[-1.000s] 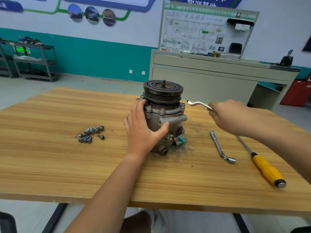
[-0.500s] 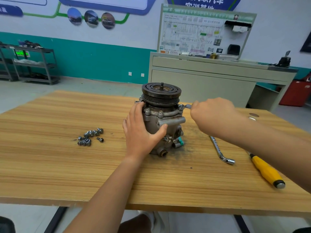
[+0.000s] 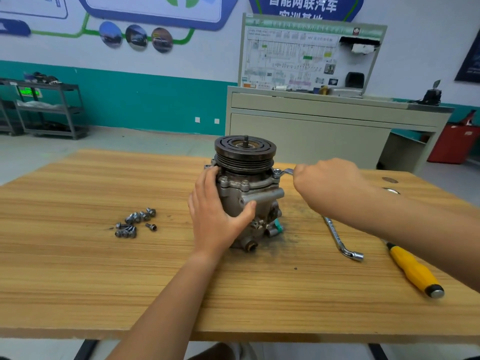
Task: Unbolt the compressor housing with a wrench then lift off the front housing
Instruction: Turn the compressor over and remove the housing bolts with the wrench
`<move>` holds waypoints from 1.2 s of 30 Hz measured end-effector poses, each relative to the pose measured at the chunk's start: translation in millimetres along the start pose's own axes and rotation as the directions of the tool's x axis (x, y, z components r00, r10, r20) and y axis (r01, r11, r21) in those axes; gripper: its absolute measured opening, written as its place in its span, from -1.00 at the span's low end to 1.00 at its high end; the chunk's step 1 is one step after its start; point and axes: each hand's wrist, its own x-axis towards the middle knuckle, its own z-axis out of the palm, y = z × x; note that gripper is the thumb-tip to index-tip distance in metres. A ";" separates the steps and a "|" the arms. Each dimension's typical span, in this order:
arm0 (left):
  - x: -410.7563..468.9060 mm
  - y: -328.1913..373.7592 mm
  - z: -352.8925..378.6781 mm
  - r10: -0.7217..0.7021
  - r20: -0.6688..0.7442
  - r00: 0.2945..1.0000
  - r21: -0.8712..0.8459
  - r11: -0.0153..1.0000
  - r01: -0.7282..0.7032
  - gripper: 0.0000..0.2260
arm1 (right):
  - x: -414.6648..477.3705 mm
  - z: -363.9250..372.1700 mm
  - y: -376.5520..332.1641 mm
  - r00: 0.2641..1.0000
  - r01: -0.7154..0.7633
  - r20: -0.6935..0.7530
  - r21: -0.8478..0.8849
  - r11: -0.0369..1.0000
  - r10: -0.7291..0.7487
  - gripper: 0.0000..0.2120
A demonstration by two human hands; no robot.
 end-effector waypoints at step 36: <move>3.5 -7.0 -7.5 -0.012 0.094 0.996 0.024 1.000 0.009 -0.22 | 72.4 38.6 18.7 0.972 0.066 -0.226 0.020 0.998 -0.059 -0.74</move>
